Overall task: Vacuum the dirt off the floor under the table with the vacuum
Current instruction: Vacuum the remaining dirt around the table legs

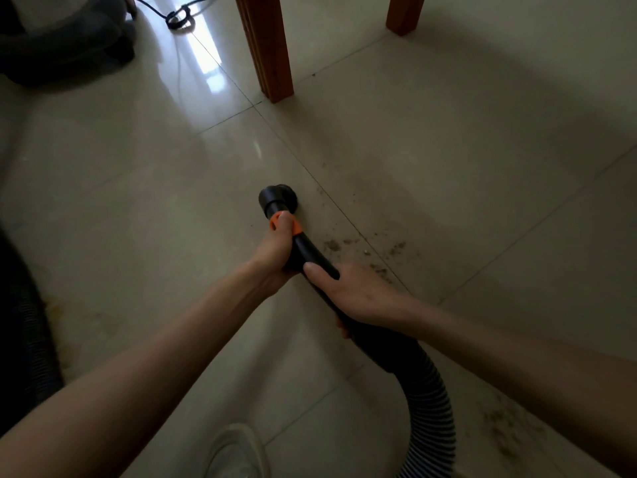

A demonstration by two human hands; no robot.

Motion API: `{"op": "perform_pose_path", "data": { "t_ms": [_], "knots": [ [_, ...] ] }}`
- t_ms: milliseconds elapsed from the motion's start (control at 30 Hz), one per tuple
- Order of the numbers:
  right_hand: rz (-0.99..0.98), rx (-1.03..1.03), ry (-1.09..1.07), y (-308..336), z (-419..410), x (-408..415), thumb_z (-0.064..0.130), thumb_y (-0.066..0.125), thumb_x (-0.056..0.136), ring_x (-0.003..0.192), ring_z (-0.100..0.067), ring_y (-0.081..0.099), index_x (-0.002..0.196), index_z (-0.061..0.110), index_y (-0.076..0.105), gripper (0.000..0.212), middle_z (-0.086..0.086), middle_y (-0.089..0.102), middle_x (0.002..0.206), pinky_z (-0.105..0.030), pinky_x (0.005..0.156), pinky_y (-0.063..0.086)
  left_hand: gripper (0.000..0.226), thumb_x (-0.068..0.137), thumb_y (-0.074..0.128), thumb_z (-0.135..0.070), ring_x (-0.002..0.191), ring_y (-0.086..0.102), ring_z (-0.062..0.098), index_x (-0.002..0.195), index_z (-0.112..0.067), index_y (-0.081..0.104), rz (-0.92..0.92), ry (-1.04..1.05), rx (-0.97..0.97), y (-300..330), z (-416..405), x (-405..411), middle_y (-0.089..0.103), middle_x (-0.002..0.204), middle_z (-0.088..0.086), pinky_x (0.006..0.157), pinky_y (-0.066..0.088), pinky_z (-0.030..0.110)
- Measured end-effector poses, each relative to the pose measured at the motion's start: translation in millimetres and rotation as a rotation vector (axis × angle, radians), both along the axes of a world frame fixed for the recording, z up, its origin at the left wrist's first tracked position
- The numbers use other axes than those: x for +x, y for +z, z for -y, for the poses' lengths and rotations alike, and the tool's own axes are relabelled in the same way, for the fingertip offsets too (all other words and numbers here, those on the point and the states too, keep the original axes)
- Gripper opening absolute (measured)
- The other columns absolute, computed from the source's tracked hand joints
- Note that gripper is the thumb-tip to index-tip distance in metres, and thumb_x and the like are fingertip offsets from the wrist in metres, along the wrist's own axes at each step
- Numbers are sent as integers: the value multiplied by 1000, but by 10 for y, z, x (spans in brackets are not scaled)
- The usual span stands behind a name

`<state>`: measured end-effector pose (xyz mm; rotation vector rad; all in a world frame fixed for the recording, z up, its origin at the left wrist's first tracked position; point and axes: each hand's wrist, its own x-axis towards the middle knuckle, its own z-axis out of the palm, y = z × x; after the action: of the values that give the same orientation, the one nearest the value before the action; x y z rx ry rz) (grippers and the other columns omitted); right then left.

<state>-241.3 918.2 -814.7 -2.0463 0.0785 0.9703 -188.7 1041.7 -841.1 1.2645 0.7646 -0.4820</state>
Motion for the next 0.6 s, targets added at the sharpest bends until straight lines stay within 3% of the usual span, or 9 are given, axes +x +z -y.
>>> {"op": "perform_pose_path", "data": {
  "t_ms": [100,200,433,600],
  "knots": [
    [-13,24,-26,33,74,-109,60,36,93,43,-18,59,79,11,56,55,-5,60,54,-25,49,49,37,99,36,-40,78,54,20,122,-11,40,-24,-2,-26,-13,62,-87,51,90,9,61,45,32],
    [-57,57,-54,46,162,-188,60,38,93,44,-18,59,77,9,57,56,-5,60,52,-26,50,50,26,99,36,-38,77,54,20,99,-13,45,-24,3,-6,-23,144,-165,51,87,8,61,46,32],
    [-62,68,-111,107,271,-264,59,38,93,43,-18,59,75,9,57,56,-6,60,54,-22,46,48,24,99,37,-37,77,56,21,110,-16,39,-39,-43,-18,30,272,-199,54,88,8,58,45,33],
    [-52,63,-172,98,320,-202,60,38,93,44,-18,59,80,6,60,60,-7,61,58,-25,50,50,25,99,37,-37,73,52,19,91,-14,42,-29,-93,32,88,391,-84,50,83,7,59,45,31]
  ]
}}
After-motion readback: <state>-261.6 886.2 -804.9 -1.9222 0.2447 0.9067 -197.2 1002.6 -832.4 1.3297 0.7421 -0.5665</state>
